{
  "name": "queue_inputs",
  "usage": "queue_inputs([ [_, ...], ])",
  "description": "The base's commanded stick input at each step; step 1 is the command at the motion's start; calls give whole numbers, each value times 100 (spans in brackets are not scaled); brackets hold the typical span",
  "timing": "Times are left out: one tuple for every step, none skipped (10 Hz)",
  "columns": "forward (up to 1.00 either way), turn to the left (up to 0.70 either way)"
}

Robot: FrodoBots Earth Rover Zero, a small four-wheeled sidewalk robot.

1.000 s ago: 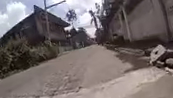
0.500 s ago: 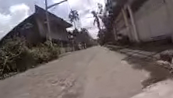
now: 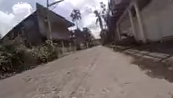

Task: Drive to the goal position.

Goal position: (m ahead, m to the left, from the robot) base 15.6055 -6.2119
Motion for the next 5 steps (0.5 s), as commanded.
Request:
queue_inputs([
  [100,0],
  [100,0],
  [100,0],
  [100,0],
  [100,0],
])
